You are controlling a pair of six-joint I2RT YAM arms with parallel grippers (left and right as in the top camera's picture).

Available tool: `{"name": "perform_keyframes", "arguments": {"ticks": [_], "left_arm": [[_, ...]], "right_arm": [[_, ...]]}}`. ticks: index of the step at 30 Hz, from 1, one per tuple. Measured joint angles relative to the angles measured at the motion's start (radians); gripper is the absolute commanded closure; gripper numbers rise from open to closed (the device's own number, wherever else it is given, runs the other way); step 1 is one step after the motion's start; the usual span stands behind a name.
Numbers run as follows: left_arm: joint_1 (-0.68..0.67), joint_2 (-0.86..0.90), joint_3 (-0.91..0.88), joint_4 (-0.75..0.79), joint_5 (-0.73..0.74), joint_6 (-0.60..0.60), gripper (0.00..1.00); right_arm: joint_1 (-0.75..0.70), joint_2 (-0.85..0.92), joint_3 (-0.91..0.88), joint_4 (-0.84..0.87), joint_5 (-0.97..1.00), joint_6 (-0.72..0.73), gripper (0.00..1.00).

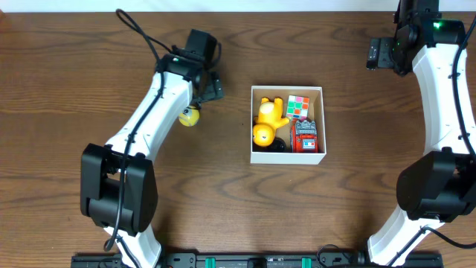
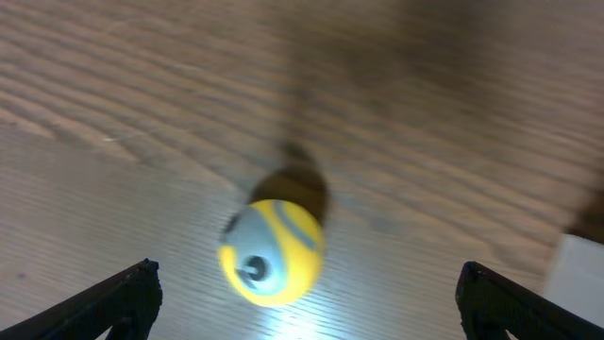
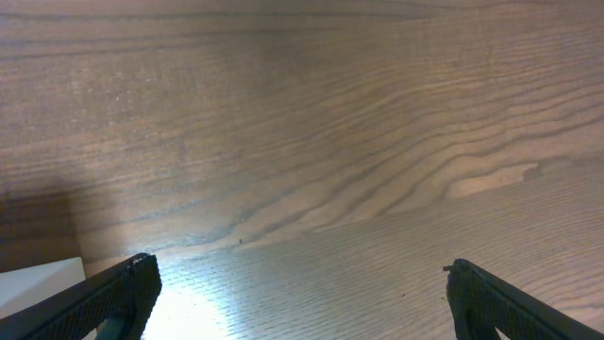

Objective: Pack container
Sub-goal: 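Move the left gripper out of the box toward the yellow ball, then grasp the yellow ball with the left gripper and lift it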

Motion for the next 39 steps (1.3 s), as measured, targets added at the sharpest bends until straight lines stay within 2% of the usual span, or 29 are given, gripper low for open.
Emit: {"name": "perform_keyframes", "arguments": {"ticks": [7, 12, 23, 24, 26, 27, 29, 32, 34, 36, 37, 39], "left_arm": [[0.046, 0.055, -0.022, 0.023, 0.015, 0.081, 0.02], [0.048, 0.142, -0.022, 0.098, 0.111, 0.141, 0.02], [0.048, 0.200, -0.036, 0.031, 0.188, 0.167, 0.00], [0.048, 0.200, -0.036, 0.029, 0.188, 0.167, 0.04], [0.048, 0.200, -0.036, 0.014, 0.190, 0.166, 0.21], [0.048, 0.200, -0.036, 0.002, 0.192, 0.176, 0.42], [0.048, 0.200, -0.036, -0.006, 0.198, 0.174, 0.63], [0.048, 0.200, -0.036, -0.006, 0.200, 0.179, 0.65], [0.048, 0.200, -0.036, -0.001, 0.200, 0.181, 0.73], [0.048, 0.200, -0.036, 0.011, 0.200, 0.181, 0.88], [0.048, 0.200, -0.035, 0.014, 0.200, 0.184, 0.91], [0.048, 0.200, -0.032, 0.013, 0.201, 0.182, 0.92]], "right_arm": [[0.000, 0.000, 0.000, 0.000, 0.000, 0.000, 0.01], [0.000, 0.000, 0.000, 0.000, 0.000, 0.000, 0.01], [0.000, 0.000, 0.000, 0.000, 0.000, 0.000, 0.01], [0.000, 0.000, 0.000, 0.000, 0.000, 0.000, 0.01], [0.000, 0.000, 0.000, 0.000, 0.000, 0.000, 0.01], [0.000, 0.000, 0.000, 0.000, 0.000, 0.000, 0.01], [0.000, 0.000, 0.000, 0.000, 0.000, 0.000, 0.01], [0.000, 0.000, 0.000, 0.000, 0.000, 0.000, 0.01], [0.000, 0.000, 0.000, 0.000, 0.000, 0.000, 0.01], [0.000, 0.000, 0.000, 0.000, 0.000, 0.000, 0.01], [0.000, 0.000, 0.000, 0.000, 0.000, 0.000, 0.01], [0.000, 0.000, 0.000, 0.000, 0.000, 0.000, 0.01]]}}
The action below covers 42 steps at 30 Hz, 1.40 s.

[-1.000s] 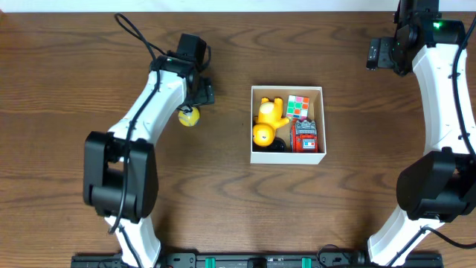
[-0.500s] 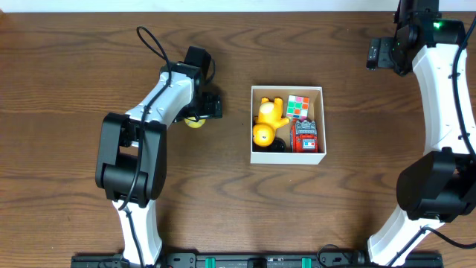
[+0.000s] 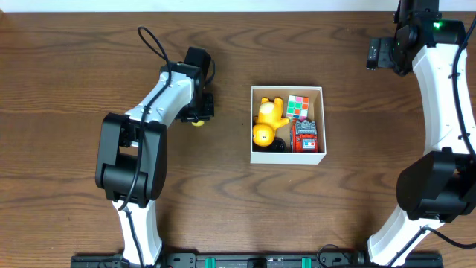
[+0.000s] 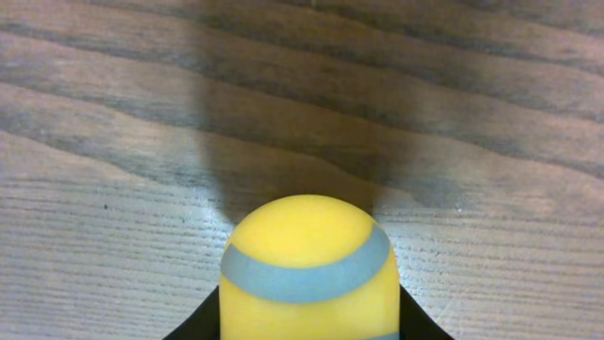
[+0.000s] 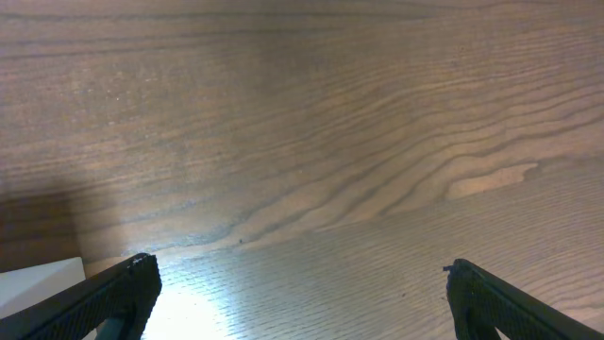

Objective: Pack container
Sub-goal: 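Grasp the yellow ball with the left gripper and lift it, then carry the yellow ball into the box's left side and release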

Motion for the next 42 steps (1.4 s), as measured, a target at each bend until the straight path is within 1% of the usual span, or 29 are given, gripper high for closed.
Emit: {"name": "perform_keyframes", "arguments": {"ticks": [3, 6, 9, 12, 15, 17, 19, 24, 40, 41, 42], "left_arm": [[0.000, -0.001, 0.020, 0.001, 0.023, 0.000, 0.92], [0.000, -0.030, 0.055, 0.004, 0.090, 0.000, 0.93], [-0.003, -0.126, 0.081, 0.020, 0.181, 0.000, 0.94], [-0.020, -0.233, 0.104, 0.028, 0.238, 0.000, 0.94], [-0.072, -0.324, 0.121, 0.080, 0.277, 0.000, 0.94], [-0.119, -0.348, 0.124, 0.128, 0.293, 0.000, 0.94], [-0.175, -0.352, 0.124, 0.171, 0.303, 0.001, 0.94], [-0.284, -0.327, 0.124, 0.173, 0.298, 0.019, 0.94], [-0.459, -0.183, 0.124, 0.150, 0.269, 0.034, 0.94], [-0.461, -0.175, 0.124, 0.144, 0.269, 0.034, 0.92], [-0.462, -0.167, 0.124, 0.133, 0.268, 0.034, 0.73]], "right_arm": [[0.000, 0.000, 0.000, 0.000, 0.000, 0.000, 0.01], [0.000, 0.000, 0.000, 0.000, 0.000, 0.000, 0.01], [0.000, 0.000, 0.000, 0.000, 0.000, 0.000, 0.01], [0.000, 0.000, 0.000, 0.000, 0.000, 0.000, 0.01], [0.000, 0.000, 0.000, 0.000, 0.000, 0.000, 0.01], [0.000, 0.000, 0.000, 0.000, 0.000, 0.000, 0.02], [0.000, 0.000, 0.000, 0.000, 0.000, 0.000, 0.01], [0.000, 0.000, 0.000, 0.000, 0.000, 0.000, 0.01], [-0.002, 0.000, 0.000, 0.000, 0.000, 0.000, 0.01], [-0.003, 0.000, 0.000, 0.000, 0.000, 0.000, 0.01], [-0.005, 0.000, 0.000, 0.000, 0.000, 0.000, 0.01]]}}
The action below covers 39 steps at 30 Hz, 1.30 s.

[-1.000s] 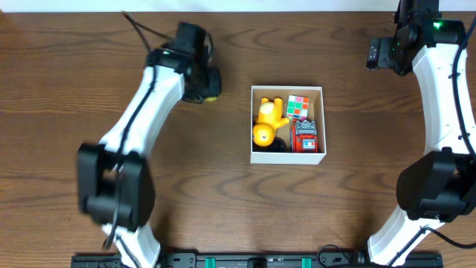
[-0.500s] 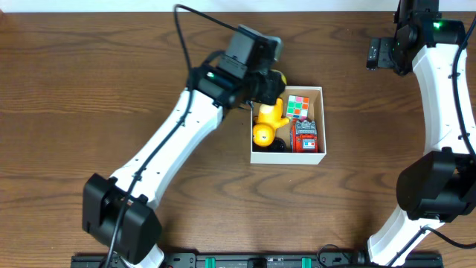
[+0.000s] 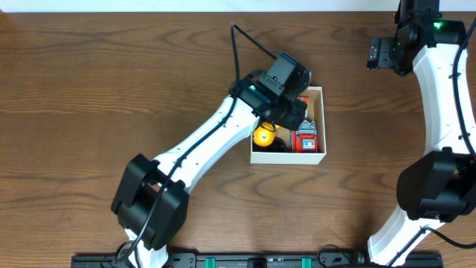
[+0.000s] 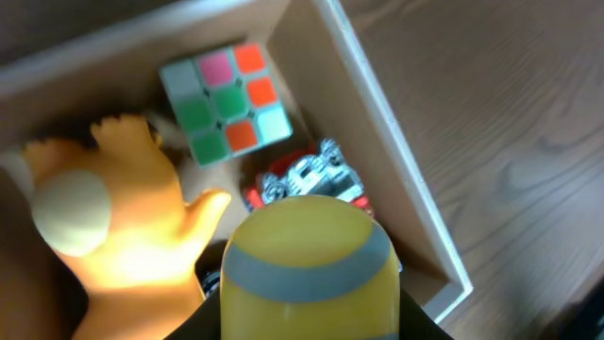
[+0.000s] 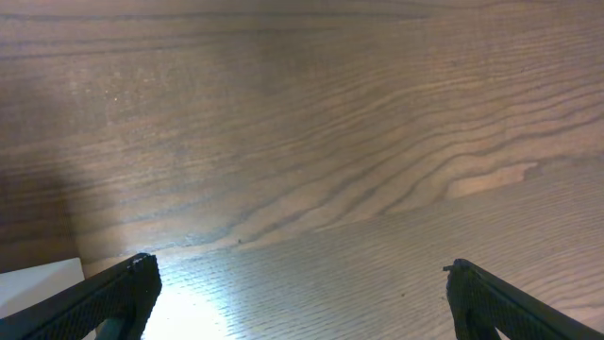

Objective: Pack container

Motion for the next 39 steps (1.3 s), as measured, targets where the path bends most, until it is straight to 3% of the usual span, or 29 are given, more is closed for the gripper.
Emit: {"name": "perform_keyframes", "arguments": {"ticks": [1, 2, 17, 25, 39], "left_arm": [[0.000, 0.006, 0.000, -0.013, -0.001, 0.000, 0.26], [0.000, 0.013, 0.000, -0.028, -0.002, 0.006, 0.00], [0.036, 0.030, 0.000, -0.057, -0.001, 0.000, 0.02], [0.167, 0.005, -0.001, 0.134, -0.009, 0.000, 0.02], [0.489, -0.083, -0.001, 0.073, -0.383, -0.028, 0.02]], "right_arm": [[-0.003, 0.000, 0.000, 0.000, 0.000, 0.000, 0.01], [-0.005, 0.000, 0.000, 0.000, 0.000, 0.000, 0.01], [-0.010, 0.000, 0.000, 0.000, 0.000, 0.000, 0.01], [-0.010, 0.000, 0.000, 0.000, 0.000, 0.000, 0.01], [-0.010, 0.000, 0.000, 0.000, 0.000, 0.000, 0.01]]}}
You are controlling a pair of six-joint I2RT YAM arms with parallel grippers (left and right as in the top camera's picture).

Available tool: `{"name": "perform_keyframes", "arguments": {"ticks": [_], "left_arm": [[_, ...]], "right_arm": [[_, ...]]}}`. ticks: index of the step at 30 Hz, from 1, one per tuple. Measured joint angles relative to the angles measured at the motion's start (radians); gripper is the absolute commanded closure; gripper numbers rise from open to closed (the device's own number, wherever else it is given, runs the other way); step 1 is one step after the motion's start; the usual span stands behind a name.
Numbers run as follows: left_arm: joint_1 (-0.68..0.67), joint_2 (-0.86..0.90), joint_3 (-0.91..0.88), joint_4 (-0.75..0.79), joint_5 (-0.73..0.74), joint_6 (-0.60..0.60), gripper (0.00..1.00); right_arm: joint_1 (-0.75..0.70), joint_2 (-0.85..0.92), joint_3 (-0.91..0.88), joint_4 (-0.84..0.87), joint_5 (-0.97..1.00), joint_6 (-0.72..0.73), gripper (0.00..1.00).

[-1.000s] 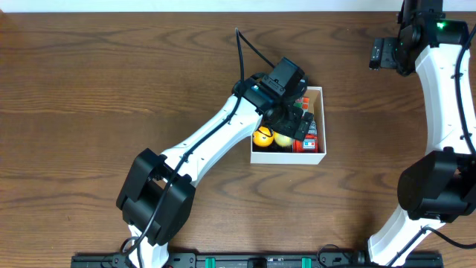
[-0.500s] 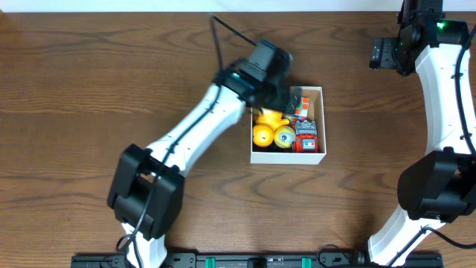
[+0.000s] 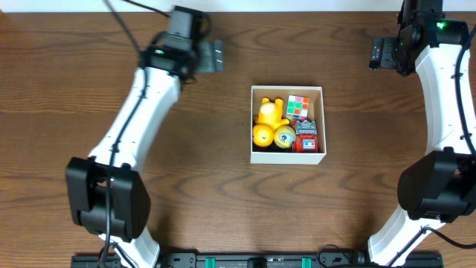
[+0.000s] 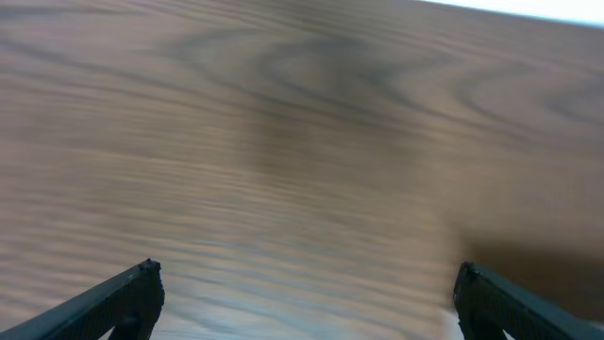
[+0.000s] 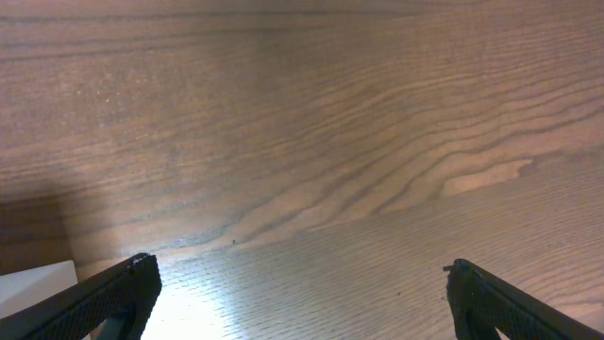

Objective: Pack container

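A white open box (image 3: 251, 123) sits mid-table. Inside lie a yellow duck-like figure (image 3: 266, 117), a small yellow ball with a grey band (image 3: 285, 136), a colourful puzzle cube (image 3: 298, 106) and a red toy (image 3: 306, 137). My left gripper (image 3: 216, 56) is open and empty at the back of the table, well left of the box; its wrist view shows only blurred bare wood between the fingers (image 4: 123, 300). My right gripper (image 3: 376, 53) hangs open and empty at the far right back, a corner of the white box (image 5: 33, 280) in its wrist view.
Brown wooden table (image 3: 208, 201) all round the box. The table's back edge (image 3: 297, 6) runs close behind both grippers. The left arm (image 3: 134, 119) crosses the left half of the table; the right arm (image 3: 446, 97) stands along the right side.
My left gripper was over the box, shut on the yellow ball. Now the ball lies in the box between the duck figure and the red toy, and the gripper is open at the back left.
The yellow ball first lay on the wood left of the box, my left gripper open above it. Then the gripper was shut on it there, then over the box, and now the ball rests inside. The right arm has stayed put.
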Motion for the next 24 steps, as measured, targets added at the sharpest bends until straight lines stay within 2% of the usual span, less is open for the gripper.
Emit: {"name": "perform_keyframes", "arguments": {"ticks": [11, 24], "left_arm": [[0.261, 0.000, 0.000, -0.026, -0.050, -0.003, 0.02], [0.290, 0.000, 0.000, -0.026, -0.056, -0.003, 0.02]], "right_arm": [[0.000, 0.000, 0.000, 0.000, 0.000, 0.000, 0.01], [0.000, 0.000, 0.000, 0.000, 0.000, 0.000, 0.01]]}}
